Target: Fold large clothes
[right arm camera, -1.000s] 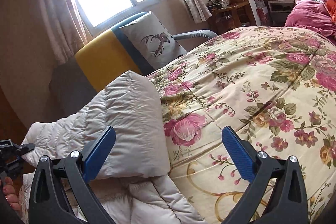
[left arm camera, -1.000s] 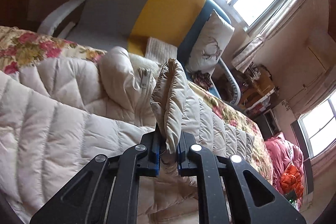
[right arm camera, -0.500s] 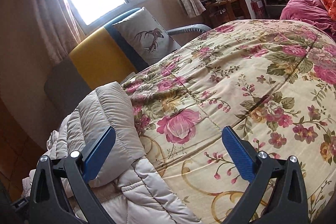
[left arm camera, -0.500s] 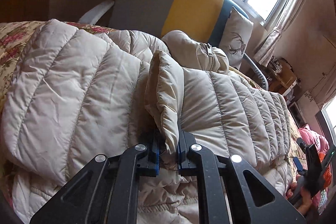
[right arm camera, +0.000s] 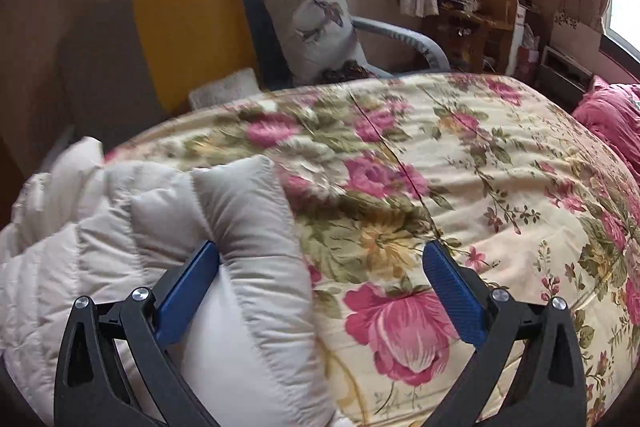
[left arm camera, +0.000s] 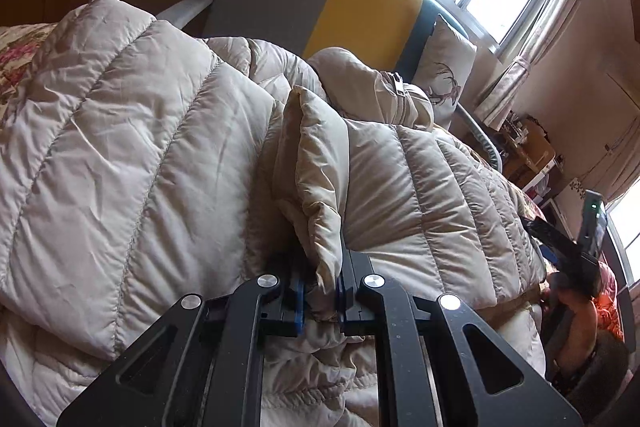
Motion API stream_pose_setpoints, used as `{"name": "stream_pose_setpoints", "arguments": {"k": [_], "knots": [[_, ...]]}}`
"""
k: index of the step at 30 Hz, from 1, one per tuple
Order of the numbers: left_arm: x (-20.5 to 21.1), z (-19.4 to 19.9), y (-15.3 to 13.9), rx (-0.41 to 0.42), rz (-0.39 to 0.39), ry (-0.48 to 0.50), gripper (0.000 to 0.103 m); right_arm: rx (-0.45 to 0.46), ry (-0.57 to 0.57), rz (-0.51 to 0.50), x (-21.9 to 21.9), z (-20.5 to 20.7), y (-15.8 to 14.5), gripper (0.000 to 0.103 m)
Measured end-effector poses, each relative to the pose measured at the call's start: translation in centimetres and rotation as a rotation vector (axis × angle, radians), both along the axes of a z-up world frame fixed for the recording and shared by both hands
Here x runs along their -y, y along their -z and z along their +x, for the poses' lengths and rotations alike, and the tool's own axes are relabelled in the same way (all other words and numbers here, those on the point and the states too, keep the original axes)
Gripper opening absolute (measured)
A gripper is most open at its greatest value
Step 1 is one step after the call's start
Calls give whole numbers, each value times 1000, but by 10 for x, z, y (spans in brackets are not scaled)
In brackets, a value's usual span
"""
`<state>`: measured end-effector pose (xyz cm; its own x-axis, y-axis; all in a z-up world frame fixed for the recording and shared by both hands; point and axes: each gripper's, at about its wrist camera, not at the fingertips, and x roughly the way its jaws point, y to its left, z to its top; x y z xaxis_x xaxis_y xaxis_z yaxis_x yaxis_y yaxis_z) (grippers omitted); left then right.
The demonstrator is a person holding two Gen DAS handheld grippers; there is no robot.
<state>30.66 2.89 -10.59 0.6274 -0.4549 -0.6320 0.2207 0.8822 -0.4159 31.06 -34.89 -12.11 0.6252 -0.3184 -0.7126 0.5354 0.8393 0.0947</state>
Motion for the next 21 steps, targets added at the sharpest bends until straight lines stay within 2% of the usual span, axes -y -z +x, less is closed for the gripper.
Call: {"name": "stream_pose_setpoints", "arguments": {"k": [2,5,7,9,11,13,15,17,21], "knots": [[7,1,0,1,26,15,12,-44,39,51,14,7,18,101],[16,2,0,8,71,31,12,-74,88,31,19,11,23,101],[16,4,1,3,66,33,12,-80,84,13,17,11,22,101],[12,5,2,-3,43,32,12,-59,74,48,21,6,21,101],[11,5,3,-4,38,31,12,-50,88,52,21,-5,8,101],[12,5,3,-3,40,30,12,24,101,7,7,-28,-18,101],[11,4,3,-3,39,30,12,146,4,10,-19,-53,-40,101],[12,4,3,-2,43,30,12,215,-125,13,-52,-61,-52,101],[14,2,1,2,56,27,12,220,-393,47,-110,-36,-50,101]]}}
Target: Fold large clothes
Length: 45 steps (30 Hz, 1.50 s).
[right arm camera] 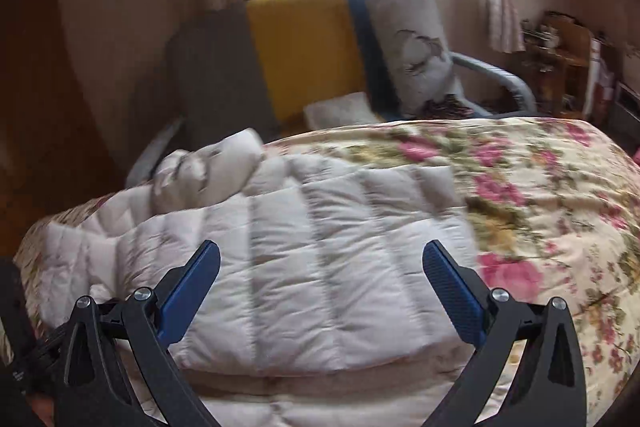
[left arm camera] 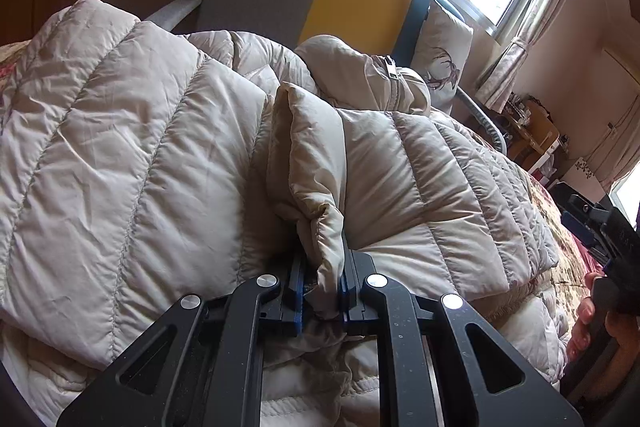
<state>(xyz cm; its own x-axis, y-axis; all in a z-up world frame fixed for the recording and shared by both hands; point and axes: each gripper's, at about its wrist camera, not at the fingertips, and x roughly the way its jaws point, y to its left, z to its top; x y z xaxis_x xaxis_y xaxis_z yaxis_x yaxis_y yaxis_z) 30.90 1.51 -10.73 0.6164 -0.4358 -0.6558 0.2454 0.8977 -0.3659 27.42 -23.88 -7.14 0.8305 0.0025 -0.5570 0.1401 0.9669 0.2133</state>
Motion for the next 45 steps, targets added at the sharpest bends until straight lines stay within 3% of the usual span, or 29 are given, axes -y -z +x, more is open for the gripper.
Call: {"name": "stream_pose_setpoints", "arguments": {"k": [2,5,9,12,16,19,21,22,27,33,35,37,39,42,43,45], "knots": [[1,0,0,0,-1,1,12,-32,-62,-52,-24,16,11,101],[1,1,-2,2,-11,6,12,-186,-66,-119,-37,43,49,101],[-7,-4,-17,-16,-36,-25,18,-182,-61,-120,-33,47,56,101],[-9,-12,-39,28,-22,-52,28,-181,-60,-113,-31,49,59,101],[8,-6,-65,91,55,-30,48,-178,-54,-124,-34,45,60,101],[30,8,-62,110,180,-7,48,-176,-55,-123,-36,42,59,101],[44,25,-47,86,309,1,48,-176,-55,-124,-36,42,59,101],[44,32,-39,73,335,-5,48,-176,-55,-123,-35,43,59,101],[28,46,-5,61,291,-27,50,-174,-52,-133,-37,42,59,101],[26,43,-2,71,301,-30,51,-177,-45,-146,-40,44,61,101],[28,36,-9,69,323,-38,56,-177,-45,-146,-40,44,61,101],[27,24,-18,75,336,-45,69,-178,-44,-144,-40,45,61,101],[19,11,-27,80,314,-53,72,-178,-44,-144,-40,45,61,101],[-5,5,-39,97,314,-116,75,-177,-45,-143,-40,44,61,101],[-13,5,-42,105,326,-149,82,-177,-45,-143,-40,44,61,101],[-37,11,-41,98,347,-250,83,-178,-44,-144,-40,44,61,101]]}}
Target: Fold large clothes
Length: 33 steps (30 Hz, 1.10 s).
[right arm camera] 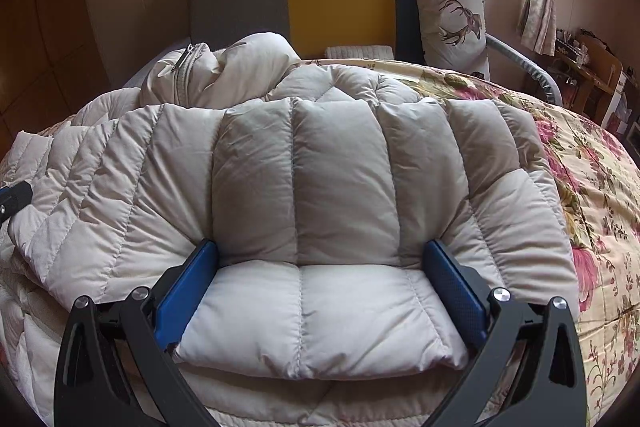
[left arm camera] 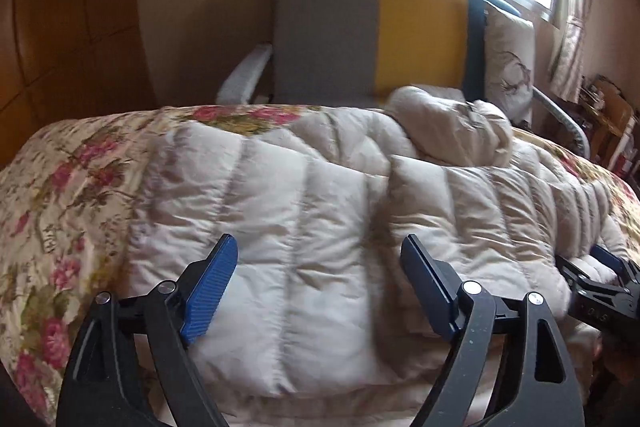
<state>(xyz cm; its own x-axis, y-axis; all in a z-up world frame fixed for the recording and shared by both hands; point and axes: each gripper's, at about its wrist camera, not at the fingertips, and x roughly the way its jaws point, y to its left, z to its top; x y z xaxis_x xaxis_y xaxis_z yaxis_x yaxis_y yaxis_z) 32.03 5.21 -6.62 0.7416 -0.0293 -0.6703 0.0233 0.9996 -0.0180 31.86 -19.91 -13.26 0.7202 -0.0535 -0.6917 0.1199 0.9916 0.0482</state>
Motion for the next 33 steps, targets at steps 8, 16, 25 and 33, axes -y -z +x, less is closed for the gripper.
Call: {"name": "stream_pose_setpoints", "arguments": {"k": [8,16,25,33], "knots": [[-17,23,29,-105,9,-40,87,-1,-1,-2,0,1,0,101],[-29,-49,-8,-109,-101,74,99,-40,-13,28,5,7,-2,101],[-78,-143,-24,34,-159,75,99,7,-128,228,51,-49,-59,101],[-120,-192,-4,-45,-243,68,99,-5,-111,236,119,-158,-61,87]]}}
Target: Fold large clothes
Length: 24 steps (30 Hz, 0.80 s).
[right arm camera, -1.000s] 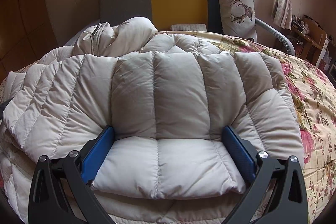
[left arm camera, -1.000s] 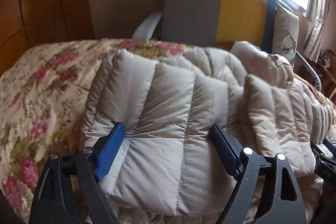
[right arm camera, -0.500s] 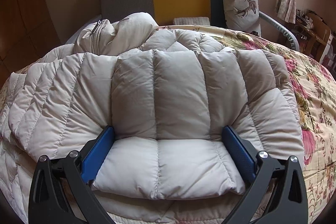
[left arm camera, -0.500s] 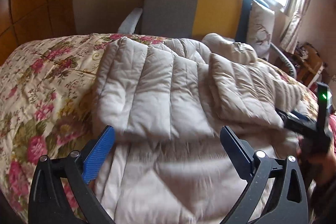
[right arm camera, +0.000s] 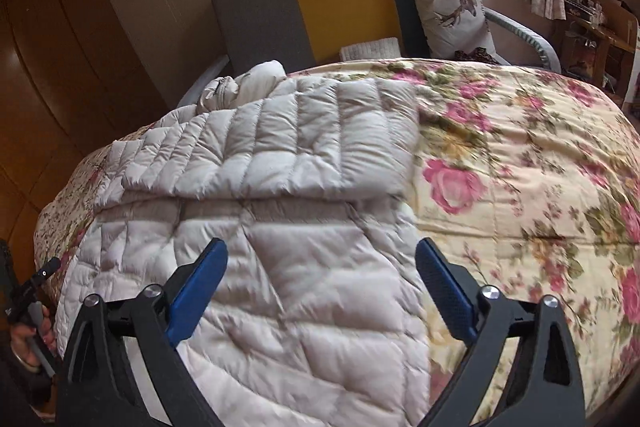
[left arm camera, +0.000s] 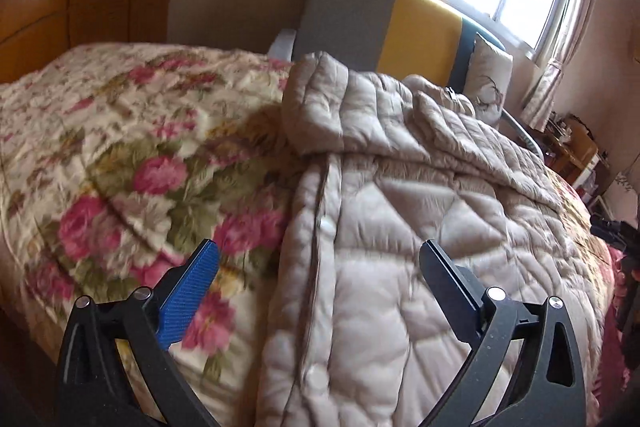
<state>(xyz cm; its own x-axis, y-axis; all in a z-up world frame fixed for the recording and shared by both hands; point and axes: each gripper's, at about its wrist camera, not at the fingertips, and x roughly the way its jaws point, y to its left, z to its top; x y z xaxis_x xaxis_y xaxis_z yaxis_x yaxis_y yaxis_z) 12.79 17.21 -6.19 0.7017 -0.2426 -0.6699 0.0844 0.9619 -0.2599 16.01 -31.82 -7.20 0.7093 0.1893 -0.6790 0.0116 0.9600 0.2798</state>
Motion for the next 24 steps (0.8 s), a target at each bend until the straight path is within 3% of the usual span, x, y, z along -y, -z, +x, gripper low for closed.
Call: {"name": "stream_pose_setpoints", "arguments": {"k": [2,7,11,14,19,24], "knots": [[-7,-9,7,-30,-40,30,97,-34,32,49,24,-29,11,73],[-7,-28,29,-131,-108,122,69,-98,46,278,68,-86,50,62],[-5,-50,37,-128,-133,163,69,-116,24,467,73,-118,81,57],[-9,-62,38,-140,-161,187,69,-97,-18,532,63,-133,88,57],[-16,-78,51,-214,-277,210,69,-98,-90,571,45,-140,93,57],[-4,-93,64,-289,-298,274,69,-125,-155,617,32,-146,98,55]]}}
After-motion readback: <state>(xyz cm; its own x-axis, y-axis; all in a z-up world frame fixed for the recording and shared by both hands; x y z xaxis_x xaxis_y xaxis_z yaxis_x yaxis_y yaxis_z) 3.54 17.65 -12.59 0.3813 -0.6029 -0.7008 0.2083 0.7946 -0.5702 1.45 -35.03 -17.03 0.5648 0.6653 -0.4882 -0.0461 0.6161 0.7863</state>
